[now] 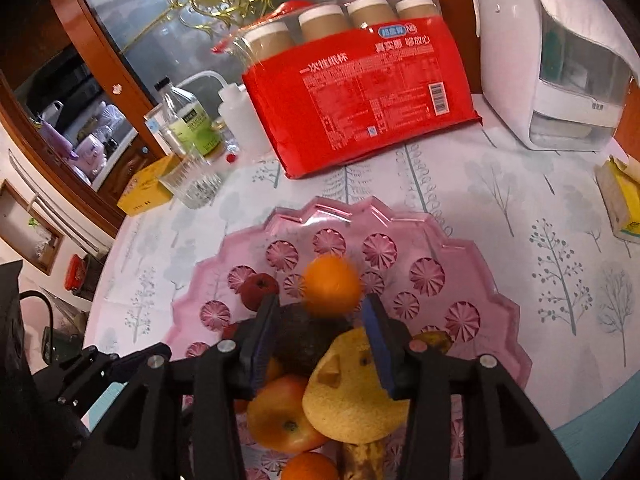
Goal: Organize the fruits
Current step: 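Open both tools to drop the oranges into the bowl and withdraw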
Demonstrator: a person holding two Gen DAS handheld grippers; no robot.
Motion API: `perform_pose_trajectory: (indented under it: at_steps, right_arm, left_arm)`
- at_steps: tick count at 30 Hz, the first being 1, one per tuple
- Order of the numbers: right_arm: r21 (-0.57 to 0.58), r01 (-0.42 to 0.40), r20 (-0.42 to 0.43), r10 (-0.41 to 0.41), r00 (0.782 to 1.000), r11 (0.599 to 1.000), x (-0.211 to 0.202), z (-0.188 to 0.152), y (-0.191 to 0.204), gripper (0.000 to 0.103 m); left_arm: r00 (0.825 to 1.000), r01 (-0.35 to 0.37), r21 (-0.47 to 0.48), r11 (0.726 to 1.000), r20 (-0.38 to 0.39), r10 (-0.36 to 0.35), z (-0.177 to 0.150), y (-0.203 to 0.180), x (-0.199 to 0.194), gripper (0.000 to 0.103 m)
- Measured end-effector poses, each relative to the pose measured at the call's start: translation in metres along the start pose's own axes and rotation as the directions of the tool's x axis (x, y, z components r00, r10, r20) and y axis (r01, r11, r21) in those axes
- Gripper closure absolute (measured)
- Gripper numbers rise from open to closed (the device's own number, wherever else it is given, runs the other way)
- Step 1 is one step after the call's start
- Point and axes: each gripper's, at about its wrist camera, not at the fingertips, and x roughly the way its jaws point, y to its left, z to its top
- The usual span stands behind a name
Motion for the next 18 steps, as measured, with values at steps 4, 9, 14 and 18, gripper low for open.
perform_pose_trajectory:
  at_steps: [4,9,14,18]
  right_arm:
    - [-0.006,-0.002,0.015,0.002,1.0,1.0,-0.011,-0.002,0.003,0.055]
    - [-0.021,-0.006,0.026,0.007,1.0,1.0,-0.026,-0.009,0.008,0.055]
    - [-0.036,-0.002,0.045,0.004,0.999,0.999,-0.047,-0.016,0.013,0.055]
    - [-0.053,0.002,0.072,0.002,0.997,0.999,-0.068,-0.022,0.018,0.055]
  left_arm:
    - [1.0,-0.013,-0.001,1.0,0.019,0.013,0.001,0.0,-0.009,0.028]
    - [0.999,-0.022,-0.023,1.0,0.043,0.022,-0.001,0.004,-0.025,0.026]
    - [0.998,-0.023,-0.045,0.999,0.064,0.026,-0.004,0.007,-0.044,0.026]
    - [0.995,-0.026,-0.051,0.998,0.091,0.03,-0.008,0.006,-0.064,0.025]
